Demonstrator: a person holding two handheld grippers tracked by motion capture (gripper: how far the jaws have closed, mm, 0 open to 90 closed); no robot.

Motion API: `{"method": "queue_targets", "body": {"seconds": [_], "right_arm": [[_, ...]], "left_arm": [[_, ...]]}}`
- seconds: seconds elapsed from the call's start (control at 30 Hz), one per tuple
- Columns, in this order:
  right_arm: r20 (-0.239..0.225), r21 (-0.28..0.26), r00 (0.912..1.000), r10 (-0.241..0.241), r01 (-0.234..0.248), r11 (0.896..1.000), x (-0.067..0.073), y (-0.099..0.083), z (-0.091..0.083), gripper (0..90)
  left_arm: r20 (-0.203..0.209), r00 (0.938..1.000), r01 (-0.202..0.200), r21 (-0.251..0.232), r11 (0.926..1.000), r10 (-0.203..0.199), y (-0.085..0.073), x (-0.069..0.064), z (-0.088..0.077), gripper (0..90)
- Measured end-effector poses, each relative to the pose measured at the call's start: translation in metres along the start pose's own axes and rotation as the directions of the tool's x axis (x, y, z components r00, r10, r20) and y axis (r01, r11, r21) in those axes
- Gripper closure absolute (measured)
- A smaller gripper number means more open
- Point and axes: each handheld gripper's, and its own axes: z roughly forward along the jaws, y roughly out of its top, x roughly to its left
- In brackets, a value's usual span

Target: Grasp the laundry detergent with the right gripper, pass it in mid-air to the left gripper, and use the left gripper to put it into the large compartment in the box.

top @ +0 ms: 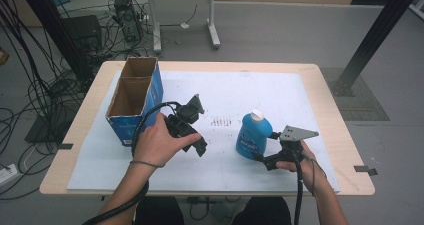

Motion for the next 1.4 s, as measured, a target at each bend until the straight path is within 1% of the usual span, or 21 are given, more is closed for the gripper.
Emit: {"method": "queue_targets", "body": {"seconds": [0.2,0.47,0.7,0.87,1.1,1.23,1.37,1.4], "right_arm": [[-0.01,-0.016,1.0,0.0,0.0,1.0,-0.001,-0.003,0.004,3.6],[-0.02,-0.035,0.9998,0.006,-0.007,0.999,-0.002,-0.008,0.01,4.2],[-0.019,-0.039,0.9998,0.01,-0.01,0.999,-0.001,-0.009,0.015,4.4],[-0.021,-0.041,0.9997,0.009,-0.01,0.999,-0.001,-0.01,0.019,4.5],[-0.015,-0.043,0.9998,0.013,-0.014,0.999,0.0,-0.01,0.021,4.5],[-0.015,-0.043,0.9998,0.011,-0.011,0.999,0.0,-0.01,0.021,4.5],[-0.018,-0.047,0.9996,0.019,-0.02,0.999,0.0,-0.011,0.02,4.4],[-0.019,-0.049,0.9996,0.019,-0.02,0.999,0.0,-0.011,0.02,4.4]], "left_arm": [[-0.002,1.0,0.005,0.005,1.0,-0.005,0.0,0.0,0.002,7.2],[-0.001,1.0,0.006,0.001,1.0,-0.006,-0.002,0.001,0.003,7.2],[0.0,1.0,0.006,0.002,1.0,-0.006,-0.004,0.002,0.002,7.2],[0.001,0.9999,0.013,-0.001,0.9999,-0.013,-0.005,0.003,0.003,7.2],[0.002,0.9999,0.012,0.0,0.9999,-0.012,-0.006,0.004,0.003,7.2],[0.003,0.9999,0.011,0.0,0.9999,-0.011,-0.006,0.004,0.003,7.2],[0.004,0.9999,0.015,-0.003,0.9999,-0.015,-0.006,0.005,0.003,7.1],[0.005,0.9999,0.011,-0.001,0.9999,-0.011,-0.006,0.005,0.003,7.1]]}}
